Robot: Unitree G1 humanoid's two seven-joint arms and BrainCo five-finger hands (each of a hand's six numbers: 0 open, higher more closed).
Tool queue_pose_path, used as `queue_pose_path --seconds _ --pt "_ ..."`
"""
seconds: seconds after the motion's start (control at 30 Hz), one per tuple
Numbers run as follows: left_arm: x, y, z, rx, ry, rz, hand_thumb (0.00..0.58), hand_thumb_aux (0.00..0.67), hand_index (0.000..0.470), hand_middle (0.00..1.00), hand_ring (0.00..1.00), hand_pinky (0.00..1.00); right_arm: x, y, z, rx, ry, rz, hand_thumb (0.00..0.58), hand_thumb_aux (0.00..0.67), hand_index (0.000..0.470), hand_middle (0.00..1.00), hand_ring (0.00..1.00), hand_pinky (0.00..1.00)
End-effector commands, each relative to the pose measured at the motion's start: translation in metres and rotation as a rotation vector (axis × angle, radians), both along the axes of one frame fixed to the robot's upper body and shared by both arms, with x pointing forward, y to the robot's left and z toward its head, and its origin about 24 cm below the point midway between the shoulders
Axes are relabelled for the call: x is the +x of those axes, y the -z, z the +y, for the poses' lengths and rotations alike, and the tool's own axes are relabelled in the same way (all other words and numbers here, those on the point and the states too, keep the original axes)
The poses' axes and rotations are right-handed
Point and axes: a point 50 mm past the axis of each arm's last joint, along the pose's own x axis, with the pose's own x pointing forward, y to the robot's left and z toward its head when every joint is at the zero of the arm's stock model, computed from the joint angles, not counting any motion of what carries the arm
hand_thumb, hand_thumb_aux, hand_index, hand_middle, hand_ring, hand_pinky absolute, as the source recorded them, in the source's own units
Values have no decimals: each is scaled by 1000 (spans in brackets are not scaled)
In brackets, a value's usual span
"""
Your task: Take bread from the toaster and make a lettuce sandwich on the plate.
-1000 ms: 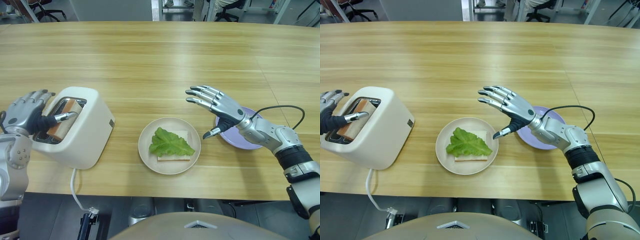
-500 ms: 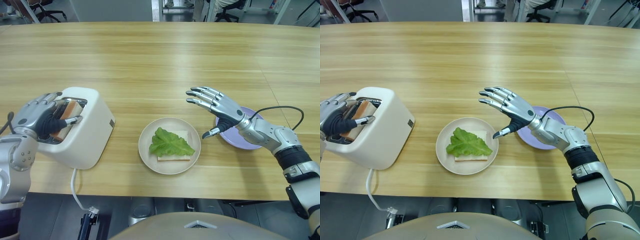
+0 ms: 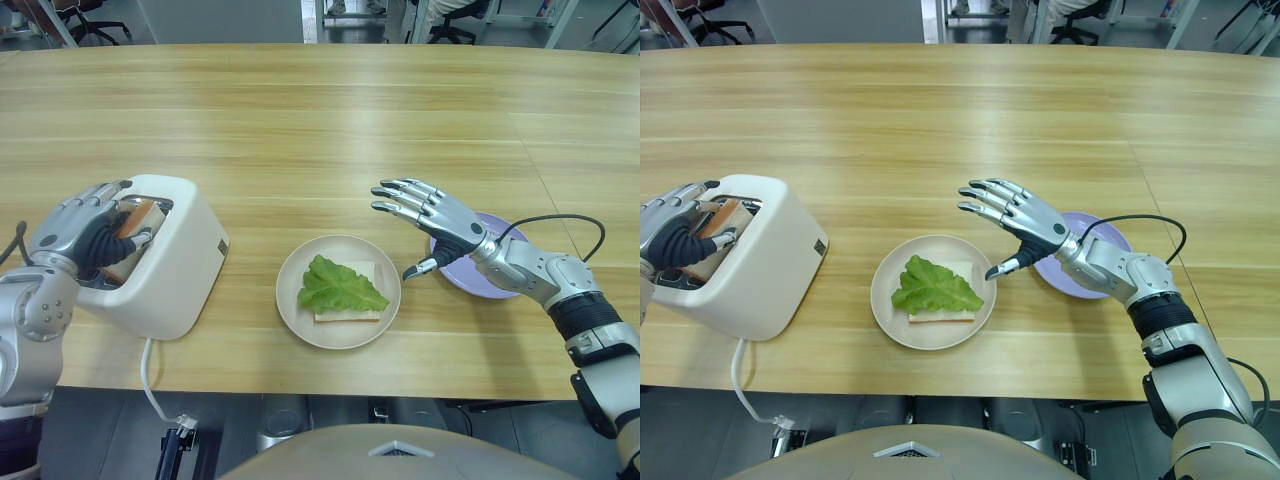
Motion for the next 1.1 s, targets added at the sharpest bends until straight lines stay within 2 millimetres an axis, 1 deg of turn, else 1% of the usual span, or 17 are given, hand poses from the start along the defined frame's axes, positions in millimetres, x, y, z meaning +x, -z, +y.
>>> queue_pose_path --seconds 0.03,0.23,0.3,0.33,0.37,0.4,0.43,0.47,0.53,0.77,1.0,1.03,1.07,1.1 --pt "2 -5 0 -28 8 -40 580 670 460 0 0 0 1 3 0 -18 1 6 0 0 0 0 0 0" --pt "4 -15 -1 -64 13 -113 580 670 460 0 0 0 1 3 0 -21 2 5 0 0 0 0 0 0" --pt "5 -16 -1 -66 16 -127 580 670 460 231 231 231 1 3 0 -21 3 5 0 0 0 0 0 0" --pt "6 -17 -1 -63 16 -137 580 670 460 467 467 467 1 3 0 -21 3 5 0 0 0 0 0 0" --pt "6 -19 0 -58 14 -152 580 670 460 467 467 467 2 3 0 -21 3 6 0 0 0 0 0 0" --pt "6 -21 0 -55 12 -167 580 670 460 588 588 588 2 3 0 -22 3 6 0 0 0 0 0 0" --pt "7 -23 1 -48 10 -181 580 670 460 647 647 647 2 4 0 -22 3 7 0 0 0 0 0 0" --pt "7 -26 2 -45 8 -203 580 670 460 647 647 647 2 4 0 -22 4 7 0 0 0 0 0 0" --pt "7 -30 4 -39 4 -235 580 670 460 698 698 698 2 4 0 -22 5 7 0 0 0 0 0 0" --pt "7 -38 4 -60 6 -304 580 670 460 694 694 694 3 4 0 -24 5 8 0 0 0 0 0 0" --pt "6 -61 7 -126 -4 -496 580 670 460 706 706 706 3 5 1 -26 6 6 0 0 0 0 0 0" --pt "5 -65 8 -145 -3 -531 580 670 460 702 702 702 4 5 1 -26 6 5 0 0 0 0 0 0" --pt "3 -69 8 -157 -1 -562 580 670 460 675 675 675 4 5 1 -27 6 5 0 0 0 0 0 0" --pt "2 -73 8 -167 -3 -594 580 670 460 675 675 675 4 5 1 -27 6 4 0 0 0 0 0 0"
